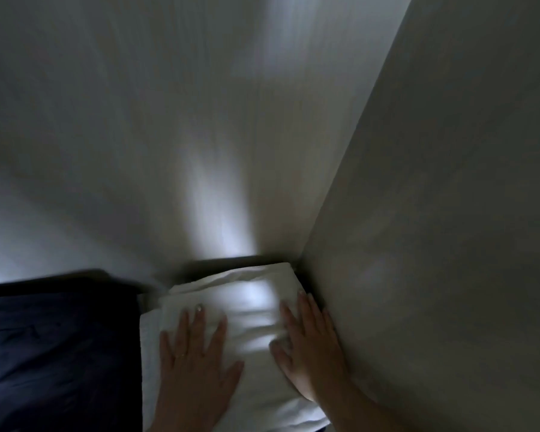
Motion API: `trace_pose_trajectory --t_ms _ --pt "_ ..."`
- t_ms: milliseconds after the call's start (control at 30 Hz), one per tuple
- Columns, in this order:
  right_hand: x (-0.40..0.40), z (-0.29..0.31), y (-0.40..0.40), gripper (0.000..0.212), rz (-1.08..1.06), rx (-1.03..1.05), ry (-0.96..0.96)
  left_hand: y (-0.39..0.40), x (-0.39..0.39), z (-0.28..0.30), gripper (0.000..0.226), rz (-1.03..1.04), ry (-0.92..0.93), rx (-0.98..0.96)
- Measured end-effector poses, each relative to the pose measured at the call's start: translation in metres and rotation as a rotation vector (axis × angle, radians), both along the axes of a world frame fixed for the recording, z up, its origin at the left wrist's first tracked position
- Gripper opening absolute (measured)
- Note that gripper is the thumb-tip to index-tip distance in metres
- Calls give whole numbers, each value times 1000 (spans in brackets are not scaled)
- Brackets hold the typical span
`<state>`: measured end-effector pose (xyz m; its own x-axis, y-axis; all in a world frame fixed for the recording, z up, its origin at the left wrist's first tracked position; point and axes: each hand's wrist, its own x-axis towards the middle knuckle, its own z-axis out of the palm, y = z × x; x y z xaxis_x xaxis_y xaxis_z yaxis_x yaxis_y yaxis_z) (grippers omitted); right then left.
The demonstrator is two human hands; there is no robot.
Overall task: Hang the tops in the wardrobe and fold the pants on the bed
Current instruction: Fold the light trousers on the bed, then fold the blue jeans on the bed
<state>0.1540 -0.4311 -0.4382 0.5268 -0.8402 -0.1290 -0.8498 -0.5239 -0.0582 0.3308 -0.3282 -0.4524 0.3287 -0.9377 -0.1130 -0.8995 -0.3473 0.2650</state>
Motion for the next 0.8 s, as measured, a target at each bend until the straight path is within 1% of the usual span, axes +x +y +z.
trace_pose_trajectory --t_ms 100,267,400,467,567,633,700,733,800 --pt "-1 -21 -7 71 0 17 -52 -6 0 -16 80 4 6 40" --pt "14 -48 -25 73 -29 26 -102 -21 12 -46 73 -46 -80 -5" --pt "19 -55 -34 79 -19 55 -16 -30 18 -47 76 -32 -72 8" --pt "22 -53 -33 78 -38 56 3 -33 23 -46 78 -31 -67 50" --pt "28 -36 -24 72 -58 52 18 -34 30 -43 76 -37 10 120" --pt "30 -20 -13 62 -49 42 -72 -31 33 -26 73 -60 66 142" --pt "32 -5 4 53 -44 69 -263 -26 35 -6 61 -46 154 66" --pt "34 3 17 49 -43 85 -380 -16 35 5 52 27 267 -2" --pt "36 17 37 39 -41 103 -570 8 31 27 37 218 538 -66"
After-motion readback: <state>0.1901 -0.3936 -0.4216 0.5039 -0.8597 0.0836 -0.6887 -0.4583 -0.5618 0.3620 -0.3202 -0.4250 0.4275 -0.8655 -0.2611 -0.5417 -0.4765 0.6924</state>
